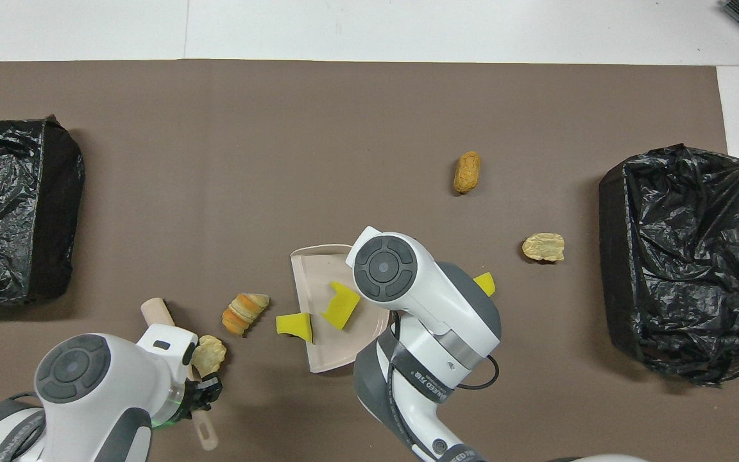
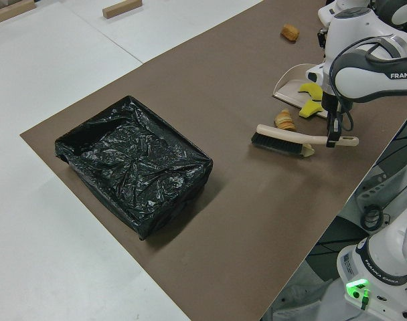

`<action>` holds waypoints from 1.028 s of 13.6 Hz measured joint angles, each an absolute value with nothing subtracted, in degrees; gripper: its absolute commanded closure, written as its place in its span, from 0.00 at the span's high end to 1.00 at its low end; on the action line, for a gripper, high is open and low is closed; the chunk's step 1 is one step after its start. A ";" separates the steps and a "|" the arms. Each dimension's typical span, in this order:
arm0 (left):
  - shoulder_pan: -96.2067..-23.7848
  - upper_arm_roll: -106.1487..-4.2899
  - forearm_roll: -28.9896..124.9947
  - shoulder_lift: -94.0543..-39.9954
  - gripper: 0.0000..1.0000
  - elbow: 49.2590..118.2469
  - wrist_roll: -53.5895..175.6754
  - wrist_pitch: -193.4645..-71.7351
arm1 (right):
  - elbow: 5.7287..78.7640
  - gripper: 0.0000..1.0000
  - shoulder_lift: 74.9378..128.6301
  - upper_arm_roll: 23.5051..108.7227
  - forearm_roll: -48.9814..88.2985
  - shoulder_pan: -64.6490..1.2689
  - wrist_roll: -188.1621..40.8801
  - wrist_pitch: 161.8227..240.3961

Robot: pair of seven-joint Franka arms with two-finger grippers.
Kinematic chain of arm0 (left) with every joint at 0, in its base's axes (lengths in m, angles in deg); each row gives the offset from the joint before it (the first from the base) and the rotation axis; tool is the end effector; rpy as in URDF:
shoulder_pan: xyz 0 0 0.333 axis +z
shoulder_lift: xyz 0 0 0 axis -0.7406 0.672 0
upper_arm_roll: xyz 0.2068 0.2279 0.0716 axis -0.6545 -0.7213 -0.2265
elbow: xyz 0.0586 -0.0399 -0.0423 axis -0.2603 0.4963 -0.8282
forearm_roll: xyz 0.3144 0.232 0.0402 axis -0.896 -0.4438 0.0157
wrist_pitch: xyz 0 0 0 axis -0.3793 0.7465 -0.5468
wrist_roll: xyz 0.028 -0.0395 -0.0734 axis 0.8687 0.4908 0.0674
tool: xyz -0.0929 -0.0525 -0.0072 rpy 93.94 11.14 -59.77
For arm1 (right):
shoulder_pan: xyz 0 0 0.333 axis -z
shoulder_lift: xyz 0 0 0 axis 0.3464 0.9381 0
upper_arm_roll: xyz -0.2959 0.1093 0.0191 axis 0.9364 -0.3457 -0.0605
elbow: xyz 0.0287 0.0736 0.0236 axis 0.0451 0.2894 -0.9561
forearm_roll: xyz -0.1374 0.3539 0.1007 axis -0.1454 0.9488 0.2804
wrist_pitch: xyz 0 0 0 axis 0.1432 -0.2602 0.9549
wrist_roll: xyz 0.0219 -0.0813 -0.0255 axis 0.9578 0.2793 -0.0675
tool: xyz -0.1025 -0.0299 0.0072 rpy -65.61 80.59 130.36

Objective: Sweep and dump trash in bin
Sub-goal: 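Sweep the bread scraps into the dustpan with the left gripper's brush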

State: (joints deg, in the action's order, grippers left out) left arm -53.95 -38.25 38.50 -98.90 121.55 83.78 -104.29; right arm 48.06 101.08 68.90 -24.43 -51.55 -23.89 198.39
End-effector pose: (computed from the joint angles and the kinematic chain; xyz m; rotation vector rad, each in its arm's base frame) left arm 0.3346 -0.1811 0.3695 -3.0096 -0.5812 0.4509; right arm 0.4921 0.3338 0.3545 1.9108 2.2813 -0.2887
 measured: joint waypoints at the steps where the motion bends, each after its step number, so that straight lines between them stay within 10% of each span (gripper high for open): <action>1: -55.10 -38.17 38.51 -96.26 0.00 119.17 83.86 -104.95 | 48.06 0.00 101.08 68.90 -24.43 -51.55 -23.90 198.39; 14: -67.29 -37.58 41.49 -83.41 0.00 105.00 77.89 -109.45 | 48.08 0.00 100.96 68.98 -24.43 -51.53 -24.17 197.27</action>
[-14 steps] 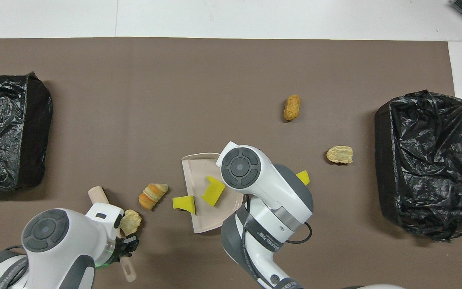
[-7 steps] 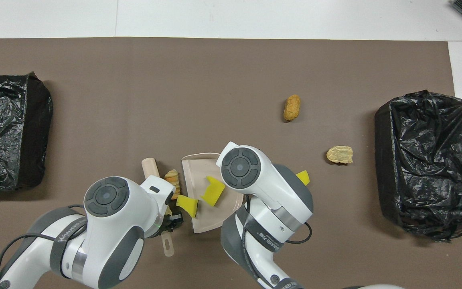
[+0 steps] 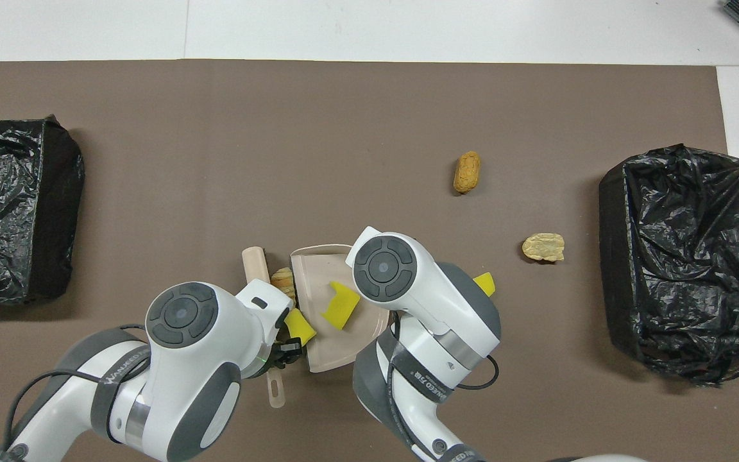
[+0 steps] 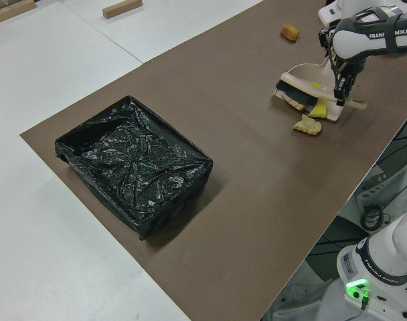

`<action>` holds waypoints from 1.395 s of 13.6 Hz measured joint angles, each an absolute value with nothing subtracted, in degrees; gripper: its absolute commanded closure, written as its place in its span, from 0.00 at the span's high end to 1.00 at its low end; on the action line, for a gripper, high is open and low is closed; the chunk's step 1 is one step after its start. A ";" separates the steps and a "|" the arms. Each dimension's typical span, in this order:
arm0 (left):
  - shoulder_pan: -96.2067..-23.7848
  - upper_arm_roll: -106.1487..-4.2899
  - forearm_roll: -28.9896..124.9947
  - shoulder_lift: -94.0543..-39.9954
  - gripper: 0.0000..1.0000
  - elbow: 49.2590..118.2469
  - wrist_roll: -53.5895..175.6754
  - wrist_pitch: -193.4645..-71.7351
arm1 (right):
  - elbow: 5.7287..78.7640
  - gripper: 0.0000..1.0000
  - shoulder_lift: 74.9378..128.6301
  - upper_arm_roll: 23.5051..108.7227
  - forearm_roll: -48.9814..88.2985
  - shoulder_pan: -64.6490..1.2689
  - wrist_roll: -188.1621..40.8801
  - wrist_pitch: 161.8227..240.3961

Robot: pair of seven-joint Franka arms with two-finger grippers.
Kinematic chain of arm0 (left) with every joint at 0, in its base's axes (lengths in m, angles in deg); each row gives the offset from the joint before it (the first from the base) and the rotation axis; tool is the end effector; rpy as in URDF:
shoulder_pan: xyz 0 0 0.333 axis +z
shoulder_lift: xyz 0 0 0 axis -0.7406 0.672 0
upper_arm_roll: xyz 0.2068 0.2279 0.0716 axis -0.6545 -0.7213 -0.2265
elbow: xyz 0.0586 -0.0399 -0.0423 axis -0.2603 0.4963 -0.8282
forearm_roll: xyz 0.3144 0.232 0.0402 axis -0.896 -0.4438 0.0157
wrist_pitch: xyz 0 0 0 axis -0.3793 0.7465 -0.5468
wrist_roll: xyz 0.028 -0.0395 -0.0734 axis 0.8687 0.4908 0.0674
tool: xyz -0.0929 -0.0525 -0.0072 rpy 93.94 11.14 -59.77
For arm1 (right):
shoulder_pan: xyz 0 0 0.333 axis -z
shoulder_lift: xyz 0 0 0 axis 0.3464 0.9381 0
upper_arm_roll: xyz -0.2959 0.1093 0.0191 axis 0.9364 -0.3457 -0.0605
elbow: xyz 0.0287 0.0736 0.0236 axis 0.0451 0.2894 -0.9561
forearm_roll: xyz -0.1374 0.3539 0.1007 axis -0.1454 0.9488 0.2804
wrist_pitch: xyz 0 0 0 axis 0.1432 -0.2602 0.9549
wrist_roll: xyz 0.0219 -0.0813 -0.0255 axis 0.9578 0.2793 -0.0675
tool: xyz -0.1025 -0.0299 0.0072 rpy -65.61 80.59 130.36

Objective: Sweep and dump trash in bin
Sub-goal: 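Sweep the bread scraps into the dustpan with the left gripper's brush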

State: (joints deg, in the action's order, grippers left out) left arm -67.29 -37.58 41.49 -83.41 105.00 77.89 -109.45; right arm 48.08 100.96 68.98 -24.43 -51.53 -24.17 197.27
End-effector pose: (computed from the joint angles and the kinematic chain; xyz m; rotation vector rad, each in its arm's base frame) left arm 0.3564 -0.3275 0.3894 3.0091 0.0465 -0.4086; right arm 0.4909 0.3312 0.3543 1.9197 2.2722 -0.3150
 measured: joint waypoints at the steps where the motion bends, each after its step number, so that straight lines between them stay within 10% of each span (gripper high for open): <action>1: -67.39 -37.58 42.30 -83.30 0.00 102.75 77.89 -107.07 | 48.08 0.00 100.96 68.98 -24.43 -51.53 -24.19 197.26; 10: -59.76 -39.36 39.06 -87.93 0.00 100.13 77.18 -87.58 | 48.09 0.00 100.96 68.98 -24.43 -51.53 -24.25 197.23; 19: -57.73 -38.70 37.78 -98.70 0.00 122.75 84.16 -107.67 | 48.73 0.00 100.55 68.94 -24.43 -51.56 -25.14 196.39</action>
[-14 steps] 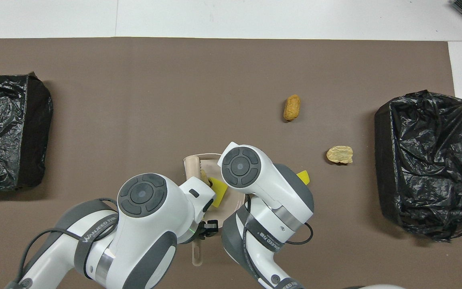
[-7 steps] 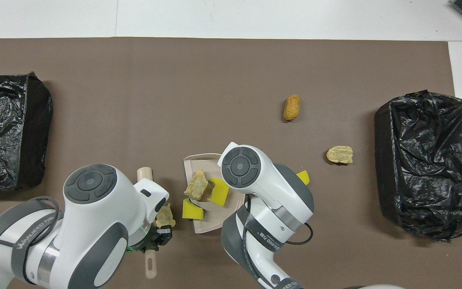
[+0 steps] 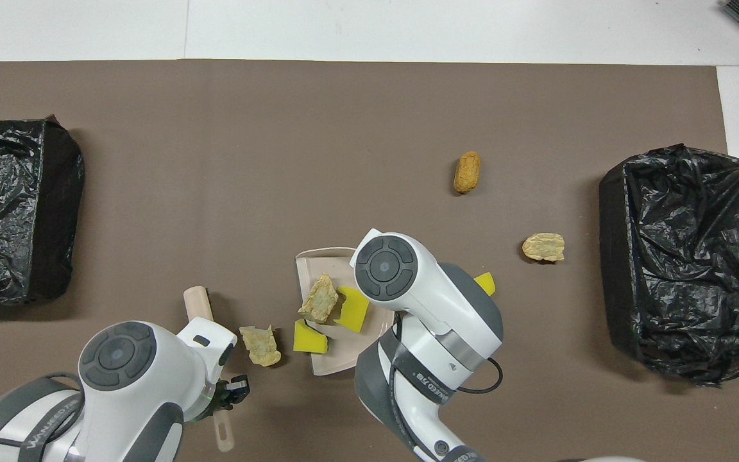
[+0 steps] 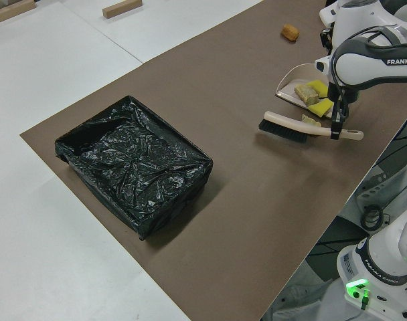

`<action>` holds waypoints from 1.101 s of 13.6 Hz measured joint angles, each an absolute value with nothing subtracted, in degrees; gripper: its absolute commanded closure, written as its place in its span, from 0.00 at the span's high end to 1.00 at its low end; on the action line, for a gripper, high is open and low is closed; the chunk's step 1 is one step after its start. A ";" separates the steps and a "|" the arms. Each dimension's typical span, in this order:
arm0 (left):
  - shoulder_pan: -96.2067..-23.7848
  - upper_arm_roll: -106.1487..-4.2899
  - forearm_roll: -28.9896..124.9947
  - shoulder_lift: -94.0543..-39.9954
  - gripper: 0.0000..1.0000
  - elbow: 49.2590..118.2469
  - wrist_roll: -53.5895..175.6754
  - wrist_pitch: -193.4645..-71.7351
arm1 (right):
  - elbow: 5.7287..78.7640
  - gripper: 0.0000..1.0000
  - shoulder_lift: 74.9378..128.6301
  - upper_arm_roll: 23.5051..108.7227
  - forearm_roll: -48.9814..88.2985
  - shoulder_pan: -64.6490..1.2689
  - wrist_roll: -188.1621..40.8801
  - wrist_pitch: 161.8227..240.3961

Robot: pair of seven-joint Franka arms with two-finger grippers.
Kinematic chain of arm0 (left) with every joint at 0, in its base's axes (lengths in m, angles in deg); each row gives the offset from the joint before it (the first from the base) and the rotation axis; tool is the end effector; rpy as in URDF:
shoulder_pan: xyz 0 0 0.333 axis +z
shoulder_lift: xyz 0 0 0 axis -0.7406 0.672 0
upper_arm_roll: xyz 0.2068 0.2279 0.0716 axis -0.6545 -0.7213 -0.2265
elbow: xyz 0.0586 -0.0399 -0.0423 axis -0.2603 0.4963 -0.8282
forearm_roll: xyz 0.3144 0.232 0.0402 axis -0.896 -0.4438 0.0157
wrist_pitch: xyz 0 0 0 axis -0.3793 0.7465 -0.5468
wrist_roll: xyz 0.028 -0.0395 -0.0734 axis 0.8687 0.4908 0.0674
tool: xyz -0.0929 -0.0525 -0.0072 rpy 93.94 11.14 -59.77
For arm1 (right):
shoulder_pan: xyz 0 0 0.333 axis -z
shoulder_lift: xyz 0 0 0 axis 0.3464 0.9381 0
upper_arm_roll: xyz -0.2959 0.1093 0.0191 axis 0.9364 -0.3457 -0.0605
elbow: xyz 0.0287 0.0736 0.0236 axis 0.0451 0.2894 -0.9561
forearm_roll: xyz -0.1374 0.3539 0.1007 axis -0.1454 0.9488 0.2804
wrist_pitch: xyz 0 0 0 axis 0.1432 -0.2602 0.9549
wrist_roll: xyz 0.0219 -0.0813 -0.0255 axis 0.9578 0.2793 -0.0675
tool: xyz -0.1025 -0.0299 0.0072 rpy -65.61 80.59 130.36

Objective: Sweep and dump trash in bin
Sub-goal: 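Sweep the bread scraps into the dustpan with the left gripper's brush, then brush the remaining scraps into the dustpan with the left gripper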

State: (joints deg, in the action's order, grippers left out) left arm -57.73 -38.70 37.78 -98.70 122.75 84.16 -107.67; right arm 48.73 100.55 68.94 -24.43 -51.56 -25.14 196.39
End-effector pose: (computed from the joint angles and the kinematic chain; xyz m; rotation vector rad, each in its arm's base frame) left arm 0.3262 -0.1979 0.3633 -3.0304 -0.5040 0.3925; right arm 0.4867 0.3286 0.3526 1.9368 2.2545 -0.3418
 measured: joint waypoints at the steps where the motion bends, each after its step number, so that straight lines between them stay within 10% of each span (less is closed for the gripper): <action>1: -58.43 -38.55 37.98 -98.12 0.00 123.04 86.54 -110.38 | 48.81 0.00 100.52 68.93 -24.43 -51.61 -25.49 196.38; 15: -72.52 -37.79 42.91 -81.56 0.00 109.85 96.04 -123.81 | 49.61 0.00 100.19 68.85 -24.39 -53.16 -34.94 194.62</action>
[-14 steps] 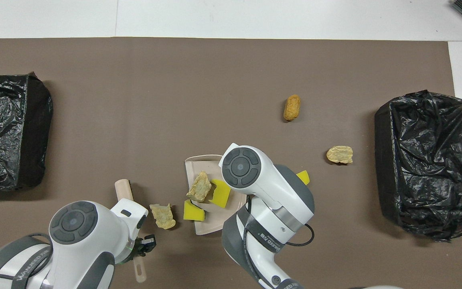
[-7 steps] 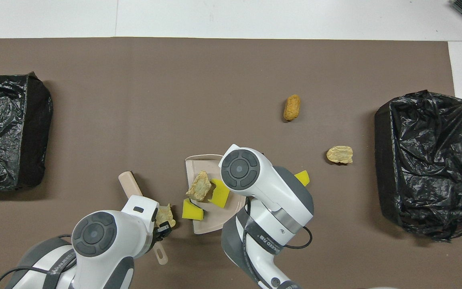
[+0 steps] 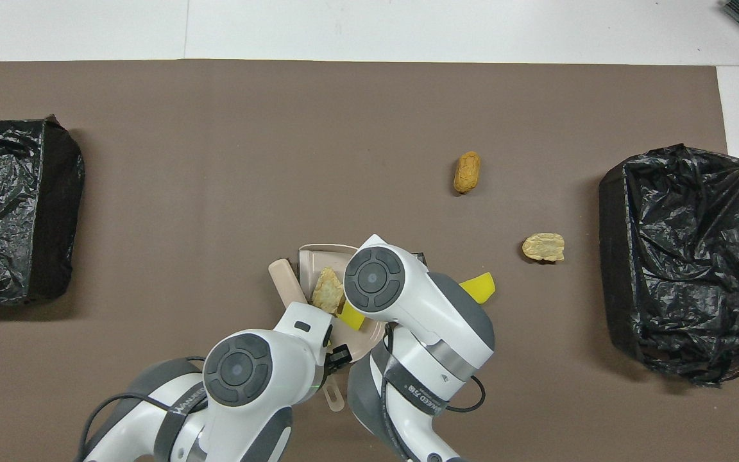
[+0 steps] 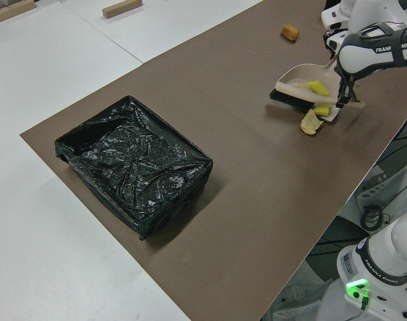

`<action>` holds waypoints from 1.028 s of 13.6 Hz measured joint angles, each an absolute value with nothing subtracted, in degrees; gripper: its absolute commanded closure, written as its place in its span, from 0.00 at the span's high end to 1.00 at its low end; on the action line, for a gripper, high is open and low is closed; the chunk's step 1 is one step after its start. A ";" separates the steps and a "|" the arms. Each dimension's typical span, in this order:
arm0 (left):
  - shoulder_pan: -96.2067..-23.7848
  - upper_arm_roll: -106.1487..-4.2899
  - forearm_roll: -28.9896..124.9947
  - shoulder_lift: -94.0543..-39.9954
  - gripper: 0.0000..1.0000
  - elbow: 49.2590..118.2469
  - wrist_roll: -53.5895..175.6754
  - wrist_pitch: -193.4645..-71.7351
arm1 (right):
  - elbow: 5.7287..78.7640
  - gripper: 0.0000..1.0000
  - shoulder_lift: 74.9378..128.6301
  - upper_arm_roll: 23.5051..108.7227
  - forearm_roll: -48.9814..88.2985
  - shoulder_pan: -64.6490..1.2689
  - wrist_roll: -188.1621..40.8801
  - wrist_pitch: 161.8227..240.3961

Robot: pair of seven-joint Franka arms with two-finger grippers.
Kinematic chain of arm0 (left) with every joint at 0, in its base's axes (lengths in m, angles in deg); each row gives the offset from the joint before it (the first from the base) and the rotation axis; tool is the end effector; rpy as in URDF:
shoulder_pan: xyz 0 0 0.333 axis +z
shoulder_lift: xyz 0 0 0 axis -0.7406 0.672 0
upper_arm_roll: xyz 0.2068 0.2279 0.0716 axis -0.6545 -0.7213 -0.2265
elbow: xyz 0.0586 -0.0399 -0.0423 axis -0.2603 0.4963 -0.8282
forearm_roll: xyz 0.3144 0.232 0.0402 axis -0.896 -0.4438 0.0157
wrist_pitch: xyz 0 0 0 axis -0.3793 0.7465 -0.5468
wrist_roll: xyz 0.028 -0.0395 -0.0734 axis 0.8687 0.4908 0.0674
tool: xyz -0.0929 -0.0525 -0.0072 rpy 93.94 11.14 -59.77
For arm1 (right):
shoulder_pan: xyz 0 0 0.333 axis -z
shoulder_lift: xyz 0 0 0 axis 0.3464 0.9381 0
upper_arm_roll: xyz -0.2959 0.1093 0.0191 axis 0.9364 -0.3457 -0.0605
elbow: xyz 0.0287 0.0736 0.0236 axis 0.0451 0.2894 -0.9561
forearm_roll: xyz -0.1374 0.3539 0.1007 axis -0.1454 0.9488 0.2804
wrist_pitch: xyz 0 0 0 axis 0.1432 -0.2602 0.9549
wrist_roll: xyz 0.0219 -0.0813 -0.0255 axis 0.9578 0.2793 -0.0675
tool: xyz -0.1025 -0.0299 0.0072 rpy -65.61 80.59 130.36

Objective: Sweep and dump trash in bin
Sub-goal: 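Brush the remaining scraps into the dustpan with the left gripper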

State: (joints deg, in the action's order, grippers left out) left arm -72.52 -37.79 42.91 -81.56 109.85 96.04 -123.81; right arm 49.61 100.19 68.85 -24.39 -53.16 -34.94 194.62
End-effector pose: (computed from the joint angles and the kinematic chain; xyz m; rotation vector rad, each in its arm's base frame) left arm 0.3378 -0.3533 0.3569 2.9446 0.4764 -0.2875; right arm 0.4708 0.3374 0.3478 2.0768 2.0931 -0.3746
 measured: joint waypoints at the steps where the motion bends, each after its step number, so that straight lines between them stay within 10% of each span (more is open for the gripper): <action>1: -72.50 -37.96 42.91 -80.64 0.00 107.91 95.36 -122.34 | 49.73 0.00 100.19 68.86 -24.39 -53.16 -35.13 194.69; 8: -63.30 -39.69 42.89 -86.47 0.00 101.34 81.16 -95.42 | 49.71 0.00 100.19 68.88 -25.27 -53.29 -34.56 194.67; 14: -61.57 -39.70 42.75 -94.09 0.00 112.43 79.58 -95.19 | 49.70 0.00 100.14 68.83 -28.01 -54.03 -33.52 194.09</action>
State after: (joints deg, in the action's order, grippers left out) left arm -61.57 -39.70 42.75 -94.09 112.43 79.58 -95.19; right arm 49.70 100.14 68.83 -28.01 -54.03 -33.52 194.09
